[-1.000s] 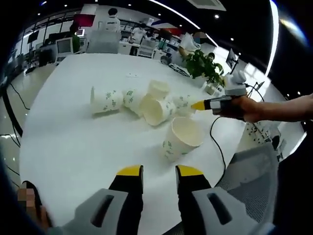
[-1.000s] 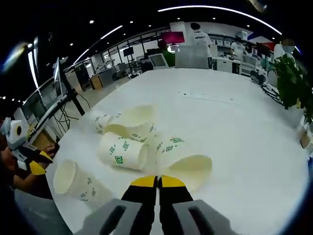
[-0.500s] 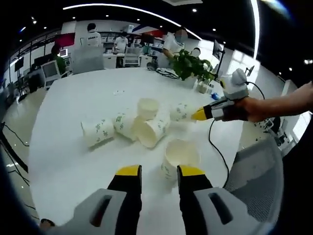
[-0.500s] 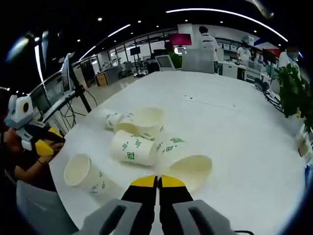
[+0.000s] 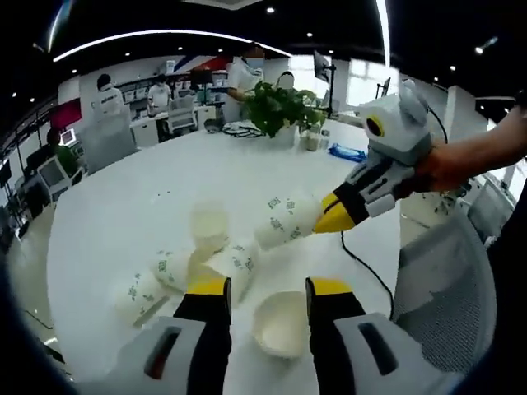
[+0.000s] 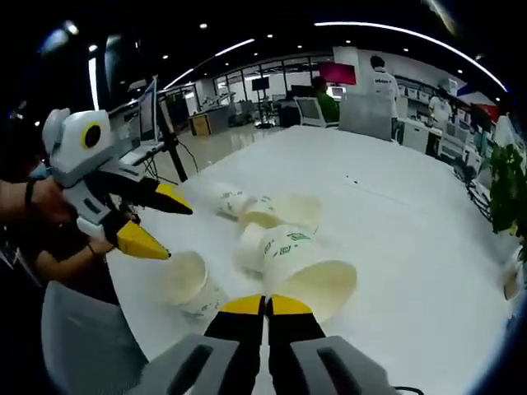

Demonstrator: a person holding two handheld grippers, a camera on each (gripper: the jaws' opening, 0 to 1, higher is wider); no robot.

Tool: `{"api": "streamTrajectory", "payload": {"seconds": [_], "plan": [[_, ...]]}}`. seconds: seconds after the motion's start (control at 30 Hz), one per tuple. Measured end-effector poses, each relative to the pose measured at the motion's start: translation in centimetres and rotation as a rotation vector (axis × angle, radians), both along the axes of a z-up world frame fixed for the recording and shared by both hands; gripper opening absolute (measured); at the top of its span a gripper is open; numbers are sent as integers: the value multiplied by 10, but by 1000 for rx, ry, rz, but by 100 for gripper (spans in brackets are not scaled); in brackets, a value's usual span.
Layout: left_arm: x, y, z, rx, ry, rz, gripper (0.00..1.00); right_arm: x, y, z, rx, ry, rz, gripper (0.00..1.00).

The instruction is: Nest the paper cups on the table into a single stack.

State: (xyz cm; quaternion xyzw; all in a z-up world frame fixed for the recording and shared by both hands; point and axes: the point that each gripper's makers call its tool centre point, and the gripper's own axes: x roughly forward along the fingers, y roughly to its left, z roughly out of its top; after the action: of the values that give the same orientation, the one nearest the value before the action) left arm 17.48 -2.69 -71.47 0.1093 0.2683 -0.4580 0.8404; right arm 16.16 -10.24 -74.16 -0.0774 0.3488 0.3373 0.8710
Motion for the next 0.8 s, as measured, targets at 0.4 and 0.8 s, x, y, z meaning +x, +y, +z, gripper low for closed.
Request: {"api": "streamTrajectory", "payload": {"seconds": [0.4,0.8], "plan": [[4,-24,9,85,-141,-145,53,-11,26,21,-52,-31,157,0],[0,-21,1,160,-206,-220,59,-25,52,34,-89,-20,296,0]]}}
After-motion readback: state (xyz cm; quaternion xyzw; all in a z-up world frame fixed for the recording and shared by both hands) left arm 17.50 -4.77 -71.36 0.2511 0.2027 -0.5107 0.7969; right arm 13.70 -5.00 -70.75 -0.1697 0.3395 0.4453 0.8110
